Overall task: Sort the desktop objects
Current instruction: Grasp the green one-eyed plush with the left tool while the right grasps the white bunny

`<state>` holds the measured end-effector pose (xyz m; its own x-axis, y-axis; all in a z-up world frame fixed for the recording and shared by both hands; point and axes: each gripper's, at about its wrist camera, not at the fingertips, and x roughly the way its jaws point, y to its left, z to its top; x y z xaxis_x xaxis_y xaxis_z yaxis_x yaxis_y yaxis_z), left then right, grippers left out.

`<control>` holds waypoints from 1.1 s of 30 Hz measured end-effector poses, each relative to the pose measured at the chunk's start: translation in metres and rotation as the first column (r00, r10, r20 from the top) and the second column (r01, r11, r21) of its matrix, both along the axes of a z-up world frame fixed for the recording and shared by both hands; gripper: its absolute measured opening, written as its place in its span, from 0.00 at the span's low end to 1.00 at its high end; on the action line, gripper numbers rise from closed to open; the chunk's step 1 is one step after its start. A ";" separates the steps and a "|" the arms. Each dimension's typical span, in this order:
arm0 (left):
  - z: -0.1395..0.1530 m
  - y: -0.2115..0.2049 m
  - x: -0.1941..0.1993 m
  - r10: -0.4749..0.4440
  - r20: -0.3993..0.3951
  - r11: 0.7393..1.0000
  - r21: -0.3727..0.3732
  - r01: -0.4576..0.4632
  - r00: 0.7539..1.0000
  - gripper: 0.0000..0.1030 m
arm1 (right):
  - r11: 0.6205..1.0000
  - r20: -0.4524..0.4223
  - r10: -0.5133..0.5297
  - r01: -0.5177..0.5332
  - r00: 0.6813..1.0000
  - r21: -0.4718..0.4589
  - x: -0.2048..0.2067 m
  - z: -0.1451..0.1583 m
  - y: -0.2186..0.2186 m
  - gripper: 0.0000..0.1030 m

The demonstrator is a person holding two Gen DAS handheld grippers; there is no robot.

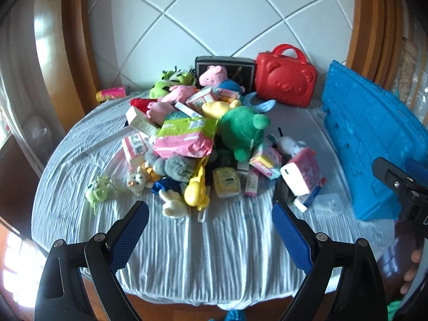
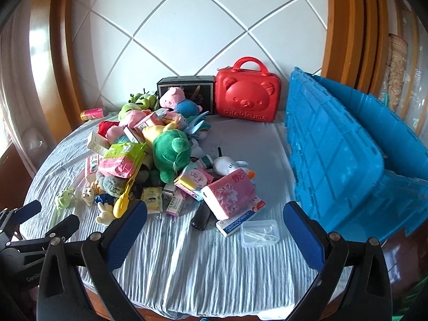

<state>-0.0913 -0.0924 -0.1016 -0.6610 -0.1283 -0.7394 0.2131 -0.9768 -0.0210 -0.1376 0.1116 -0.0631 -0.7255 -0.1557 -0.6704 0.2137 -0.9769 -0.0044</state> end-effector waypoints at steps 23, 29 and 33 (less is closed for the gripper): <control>-0.119 -0.234 -0.006 0.280 0.273 0.960 -0.108 -0.259 0.920 0.91 | 0.978 0.349 0.208 -0.194 0.914 -0.074 -0.066 -0.162 -0.192 1.00; -0.136 -0.281 -0.042 0.138 0.285 0.989 -0.089 -0.117 0.948 0.91 | 0.995 0.376 0.099 -0.088 0.921 -0.047 -0.060 -0.179 -0.234 1.00; -0.148 -0.286 -0.071 0.056 0.306 0.996 -0.081 -0.033 0.950 0.91 | 0.999 0.391 0.026 -0.016 0.920 -0.027 -0.055 -0.191 -0.263 1.00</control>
